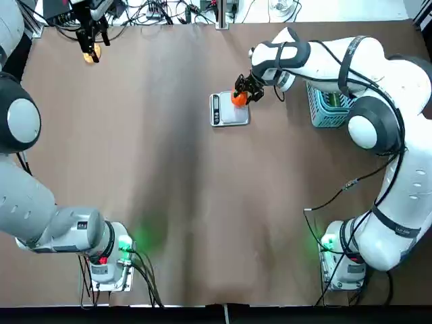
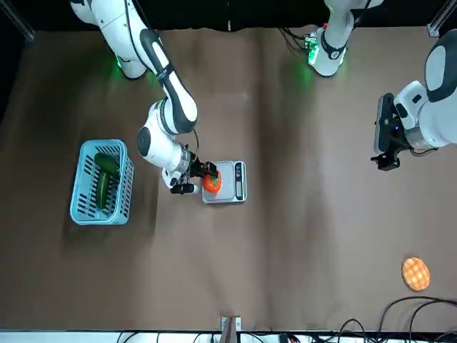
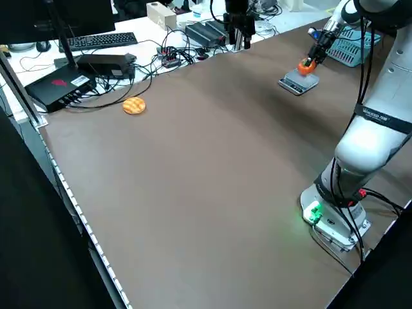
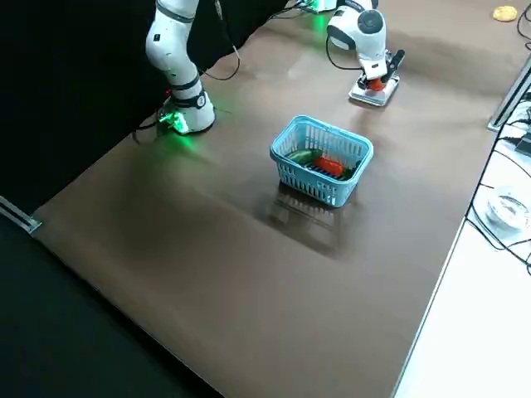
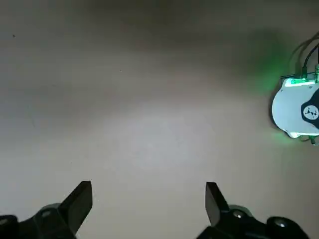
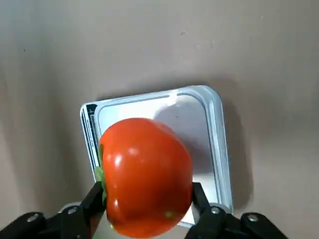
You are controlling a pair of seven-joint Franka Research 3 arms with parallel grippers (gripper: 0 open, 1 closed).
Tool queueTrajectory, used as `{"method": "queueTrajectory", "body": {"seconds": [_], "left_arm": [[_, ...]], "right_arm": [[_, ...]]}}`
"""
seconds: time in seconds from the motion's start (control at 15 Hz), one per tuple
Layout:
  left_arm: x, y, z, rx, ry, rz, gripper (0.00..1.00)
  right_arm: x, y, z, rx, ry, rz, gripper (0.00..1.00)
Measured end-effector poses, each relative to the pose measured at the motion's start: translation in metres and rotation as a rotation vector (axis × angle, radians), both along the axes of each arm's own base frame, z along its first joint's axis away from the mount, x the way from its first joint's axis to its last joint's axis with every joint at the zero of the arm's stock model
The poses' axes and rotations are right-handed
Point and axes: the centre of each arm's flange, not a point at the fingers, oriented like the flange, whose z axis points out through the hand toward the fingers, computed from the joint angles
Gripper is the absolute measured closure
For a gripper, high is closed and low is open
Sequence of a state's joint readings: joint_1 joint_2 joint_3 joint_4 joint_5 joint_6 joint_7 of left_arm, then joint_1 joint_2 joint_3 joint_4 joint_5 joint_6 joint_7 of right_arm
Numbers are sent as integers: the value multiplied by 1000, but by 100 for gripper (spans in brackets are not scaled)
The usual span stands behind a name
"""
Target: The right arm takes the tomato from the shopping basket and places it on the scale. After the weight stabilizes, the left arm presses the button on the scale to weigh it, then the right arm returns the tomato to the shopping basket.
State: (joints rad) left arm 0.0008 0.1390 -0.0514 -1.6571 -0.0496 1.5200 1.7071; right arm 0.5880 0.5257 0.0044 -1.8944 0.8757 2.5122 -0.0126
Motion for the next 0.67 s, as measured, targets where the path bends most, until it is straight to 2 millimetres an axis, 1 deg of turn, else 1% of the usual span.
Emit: {"method": "queueTrajectory", "body": {"seconds": [0.2, 0.47, 0.67], "left_arm": [[0, 0, 0, 0, 0, 0, 0], [0, 0, -1, -15, 4, 7, 0], [-1, 0, -2, -20, 6, 8, 0]], "right_arm": [[0, 0, 0, 0, 0, -1, 1], [3, -4, 0, -3, -2, -7, 0], [7, -11, 0, -4, -2, -20, 0]]}}
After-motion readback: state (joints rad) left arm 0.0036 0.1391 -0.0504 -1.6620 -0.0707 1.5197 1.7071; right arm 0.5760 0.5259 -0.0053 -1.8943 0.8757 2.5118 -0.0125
